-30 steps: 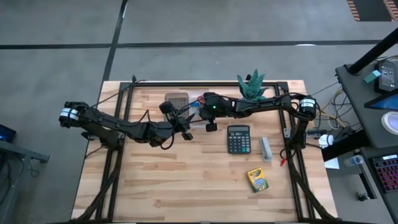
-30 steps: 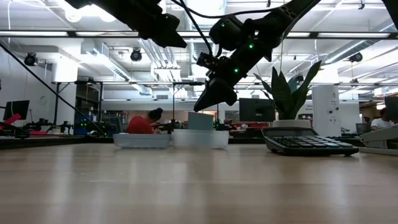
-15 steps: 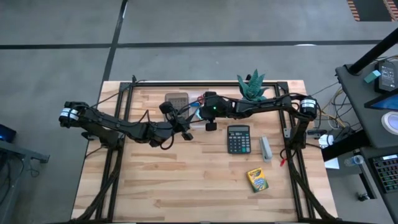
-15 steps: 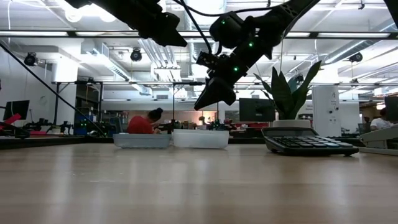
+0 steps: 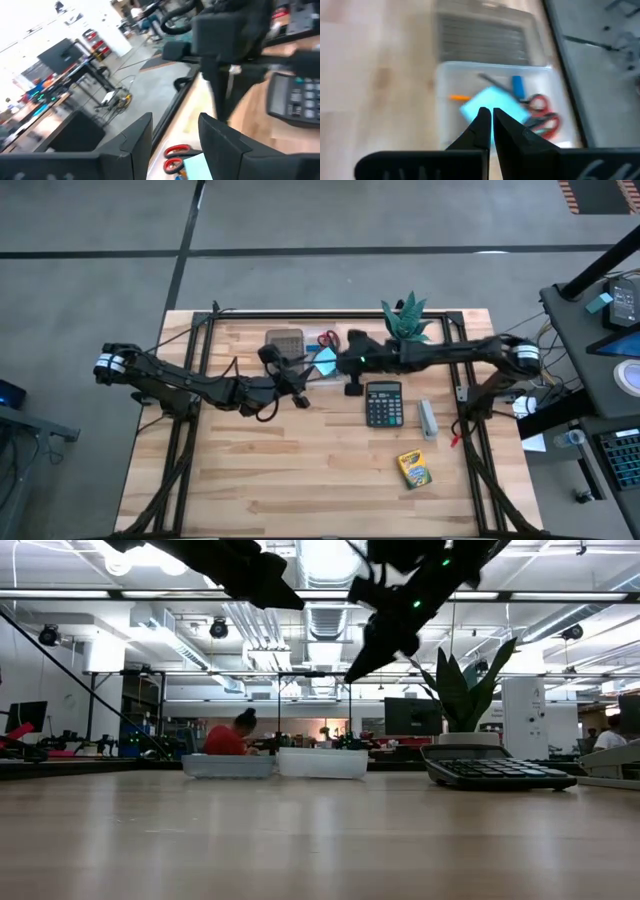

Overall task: Pack school essentials
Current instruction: Put the yellow crayon box into the transparent supply box

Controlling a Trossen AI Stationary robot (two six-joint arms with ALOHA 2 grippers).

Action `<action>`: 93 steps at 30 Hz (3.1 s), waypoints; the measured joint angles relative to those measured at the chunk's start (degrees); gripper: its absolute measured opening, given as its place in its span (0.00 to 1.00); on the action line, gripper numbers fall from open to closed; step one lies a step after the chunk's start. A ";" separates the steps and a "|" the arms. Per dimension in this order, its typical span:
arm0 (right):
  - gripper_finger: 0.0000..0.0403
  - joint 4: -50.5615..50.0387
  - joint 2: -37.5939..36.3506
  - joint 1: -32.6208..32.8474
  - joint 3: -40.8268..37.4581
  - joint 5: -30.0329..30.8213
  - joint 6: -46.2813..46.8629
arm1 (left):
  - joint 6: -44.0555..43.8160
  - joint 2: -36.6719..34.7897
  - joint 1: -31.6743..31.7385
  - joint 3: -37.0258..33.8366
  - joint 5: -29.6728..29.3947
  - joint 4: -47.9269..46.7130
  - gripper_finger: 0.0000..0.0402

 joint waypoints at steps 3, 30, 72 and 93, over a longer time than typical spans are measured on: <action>0.02 -1.84 -3.75 4.01 -2.67 -0.37 6.91 | 0.81 0.08 0.00 0.02 3.69 -0.42 0.35; 0.02 -27.45 -2.64 34.73 3.80 -7.16 61.82 | 7.87 1.10 -5.22 0.53 11.95 -0.28 0.35; 0.02 -15.83 -3.30 22.95 20.42 4.92 28.61 | 11.40 5.30 -9.51 7.27 12.45 1.61 0.35; 0.02 -48.42 -11.30 49.54 -0.78 -9.27 105.76 | 9.56 -0.96 -11.98 3.06 1.46 -1.34 0.35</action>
